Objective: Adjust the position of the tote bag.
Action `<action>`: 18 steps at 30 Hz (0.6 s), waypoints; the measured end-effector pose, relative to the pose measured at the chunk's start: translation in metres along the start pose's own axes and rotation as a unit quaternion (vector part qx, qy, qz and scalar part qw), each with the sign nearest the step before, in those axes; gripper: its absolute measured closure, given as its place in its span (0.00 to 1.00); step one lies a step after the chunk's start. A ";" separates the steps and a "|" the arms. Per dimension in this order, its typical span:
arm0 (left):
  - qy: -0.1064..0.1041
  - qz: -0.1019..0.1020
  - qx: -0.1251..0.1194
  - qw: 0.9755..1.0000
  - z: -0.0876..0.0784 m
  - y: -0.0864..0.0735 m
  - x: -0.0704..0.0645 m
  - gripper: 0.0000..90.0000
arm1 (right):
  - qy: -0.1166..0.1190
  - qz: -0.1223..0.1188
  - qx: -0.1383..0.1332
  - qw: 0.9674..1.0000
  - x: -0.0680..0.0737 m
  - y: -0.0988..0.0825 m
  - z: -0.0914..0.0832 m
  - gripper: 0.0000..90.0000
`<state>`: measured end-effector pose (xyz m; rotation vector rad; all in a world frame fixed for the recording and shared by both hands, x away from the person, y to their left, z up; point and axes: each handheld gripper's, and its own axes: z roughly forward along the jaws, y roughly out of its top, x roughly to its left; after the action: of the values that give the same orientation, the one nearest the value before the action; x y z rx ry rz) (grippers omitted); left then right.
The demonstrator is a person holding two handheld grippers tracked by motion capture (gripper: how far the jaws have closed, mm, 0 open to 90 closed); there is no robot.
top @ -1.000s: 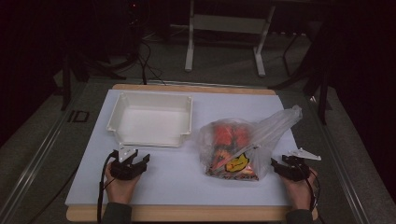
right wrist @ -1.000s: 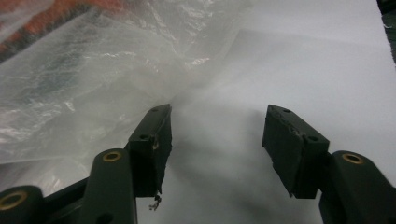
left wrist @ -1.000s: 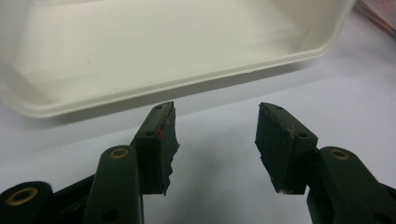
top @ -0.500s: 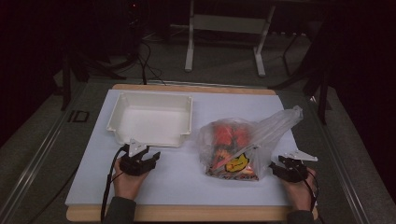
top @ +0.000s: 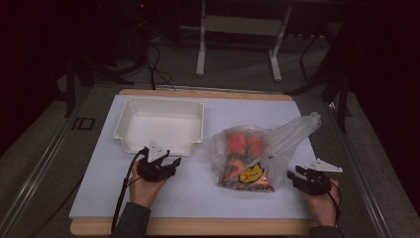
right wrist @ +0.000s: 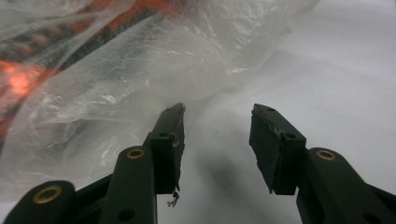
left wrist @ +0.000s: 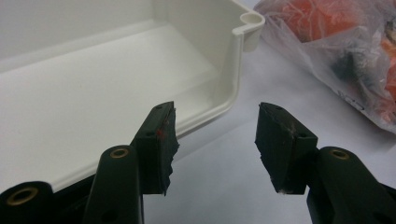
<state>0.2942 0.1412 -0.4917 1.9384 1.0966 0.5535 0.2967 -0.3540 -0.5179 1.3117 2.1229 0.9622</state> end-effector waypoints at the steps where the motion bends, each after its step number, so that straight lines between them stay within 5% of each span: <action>1: 0.000 0.001 0.000 1.000 0.001 0.001 -0.001 0.53 | 0.002 0.003 -0.002 1.000 0.000 0.002 -0.003 0.61; 11: -0.016 0.014 -0.005 1.000 0.005 0.012 -0.009 0.53 | -0.007 0.013 -0.007 1.000 -0.004 0.009 -0.014 0.59; 18: -0.028 0.030 -0.006 0.999 0.010 0.020 -0.018 0.53 | 0.027 0.017 -0.027 0.999 0.002 0.023 -0.019 0.57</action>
<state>0.3020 0.1160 -0.4803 1.9706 1.0001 0.5333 0.2953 -0.3512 -0.4881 1.3132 2.1055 1.0714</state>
